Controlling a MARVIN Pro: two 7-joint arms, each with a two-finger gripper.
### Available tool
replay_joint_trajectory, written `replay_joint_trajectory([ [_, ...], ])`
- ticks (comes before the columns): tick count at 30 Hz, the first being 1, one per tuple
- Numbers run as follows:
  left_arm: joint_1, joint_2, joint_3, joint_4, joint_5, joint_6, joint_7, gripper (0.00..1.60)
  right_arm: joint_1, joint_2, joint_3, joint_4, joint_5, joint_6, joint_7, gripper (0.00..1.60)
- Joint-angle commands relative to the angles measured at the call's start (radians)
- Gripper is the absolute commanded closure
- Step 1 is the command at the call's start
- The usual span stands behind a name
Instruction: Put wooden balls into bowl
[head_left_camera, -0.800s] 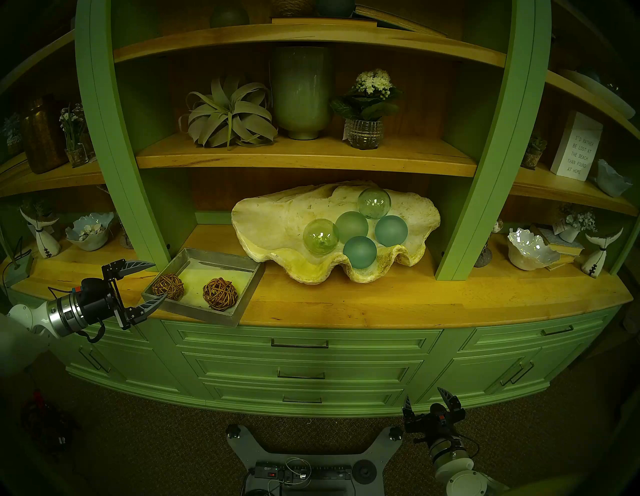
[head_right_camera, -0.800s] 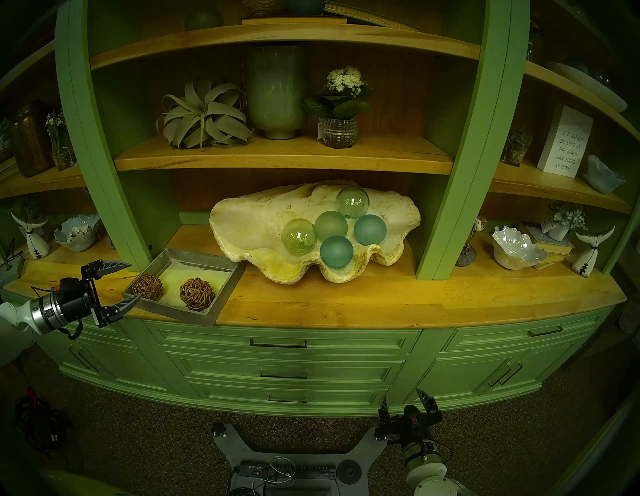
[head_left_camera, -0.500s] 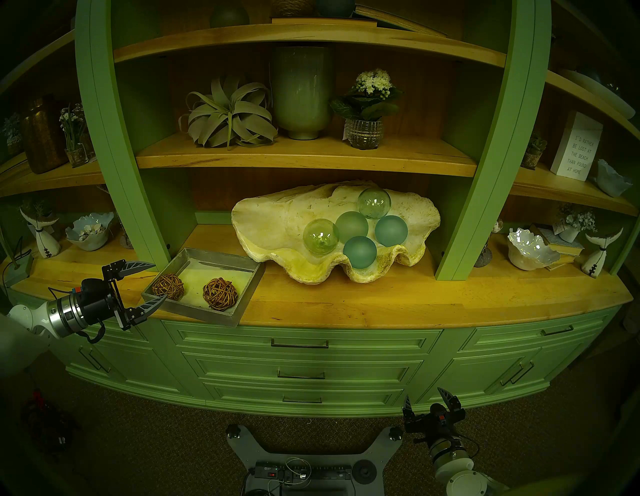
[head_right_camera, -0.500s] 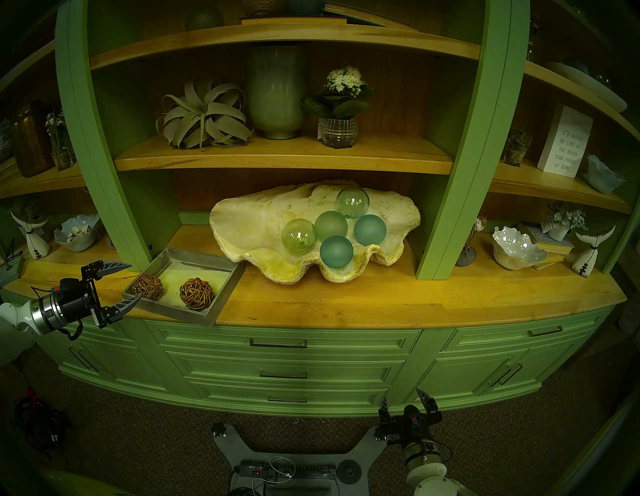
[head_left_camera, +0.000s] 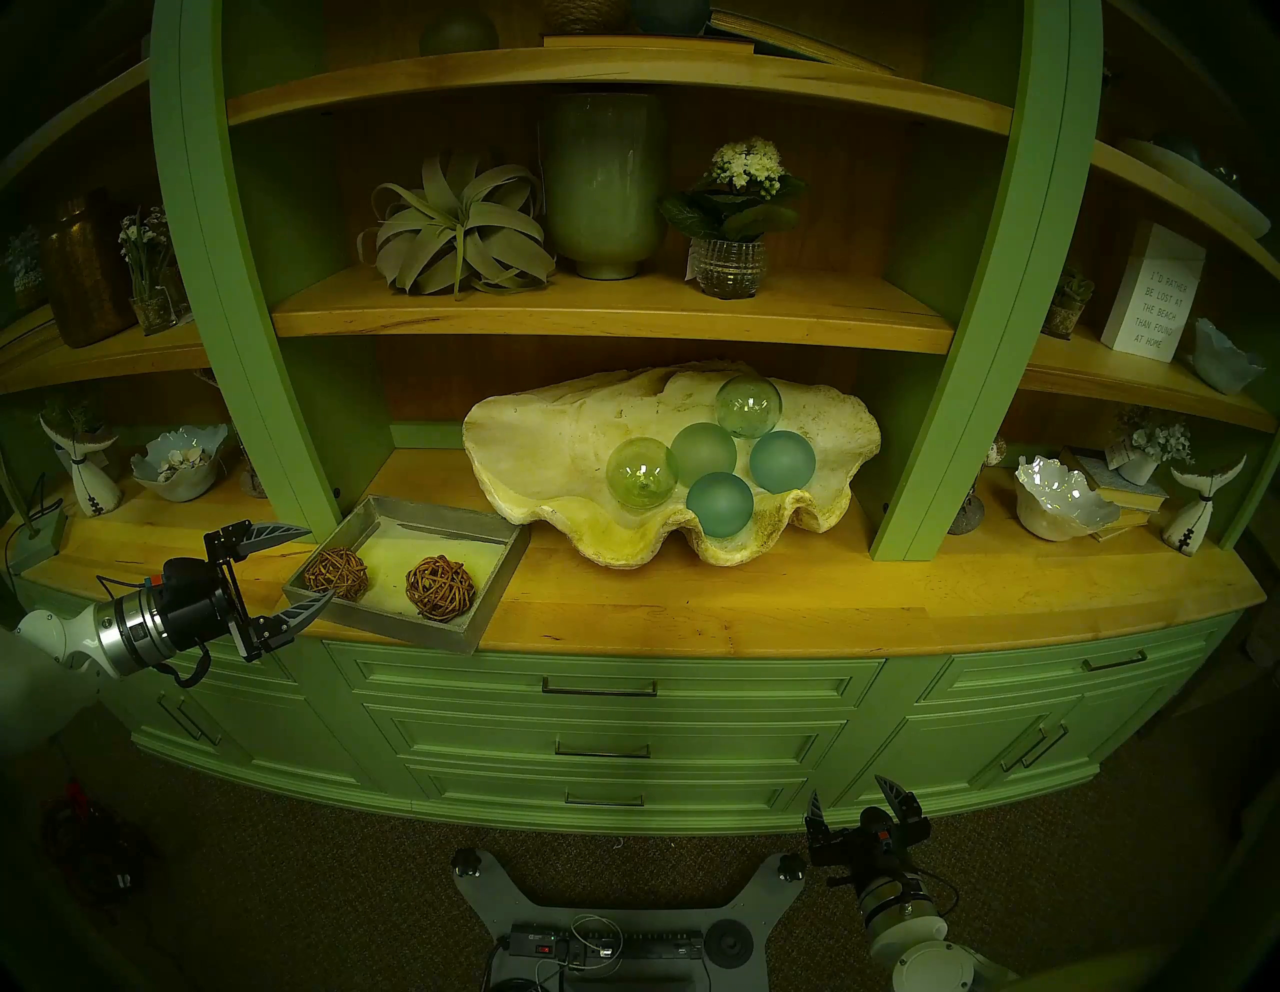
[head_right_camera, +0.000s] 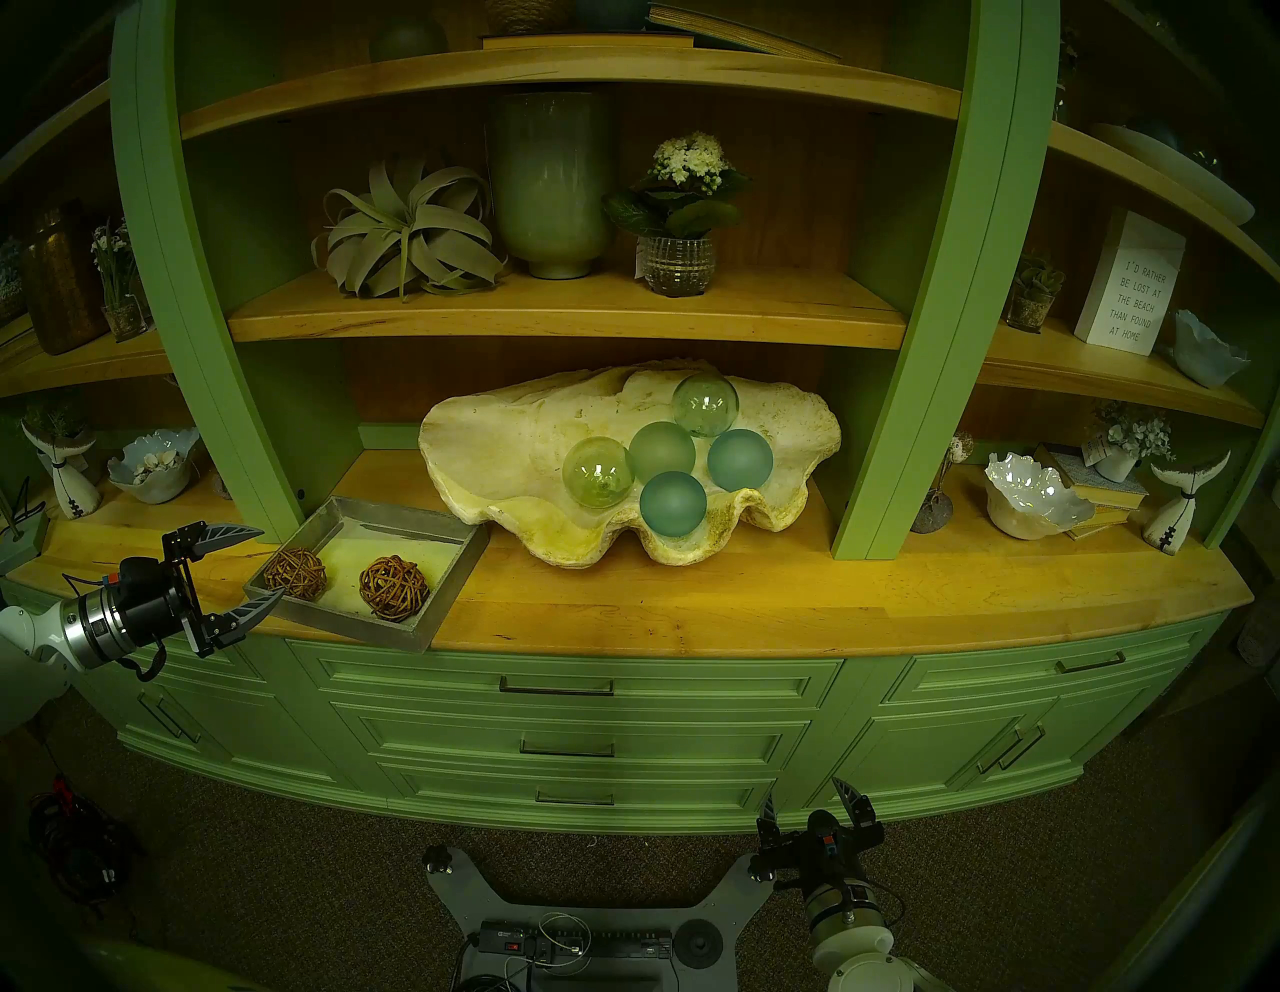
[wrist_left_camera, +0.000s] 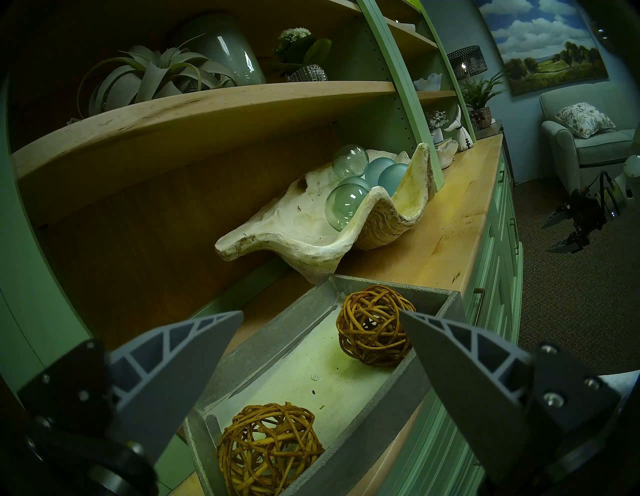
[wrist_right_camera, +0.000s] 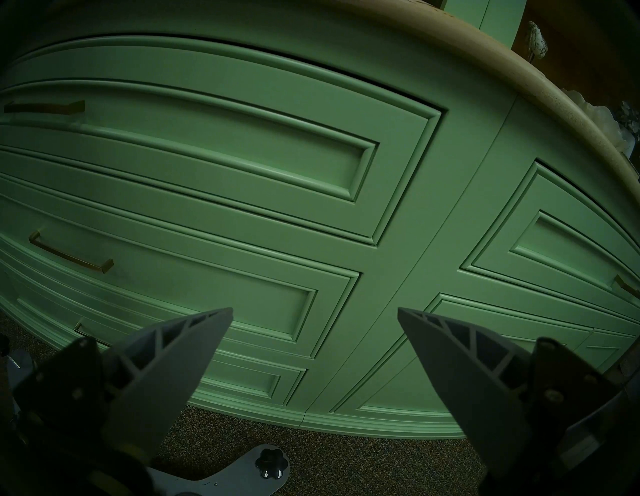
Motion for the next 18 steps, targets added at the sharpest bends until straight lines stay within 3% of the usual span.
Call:
replay_joint_trajectory([
  [1,-0.018,0.011,-0.018,-0.001,-0.007,-0.005,0.004,0.00,0.001,0.000,0.000,-0.021,-0.001,-0.002,0.000,0.00],
  [13,-0.018,0.011,-0.017,-0.001,-0.007,-0.005,0.004,0.00,0.001,0.000,0.000,-0.021,-0.001,-0.002,0.000,0.00],
  [18,-0.097,0.021,-0.046,-0.049,0.071,0.092,-0.007,0.00,0.003,-0.001,0.000,-0.017,-0.001,-0.004,0.000,0.00],
])
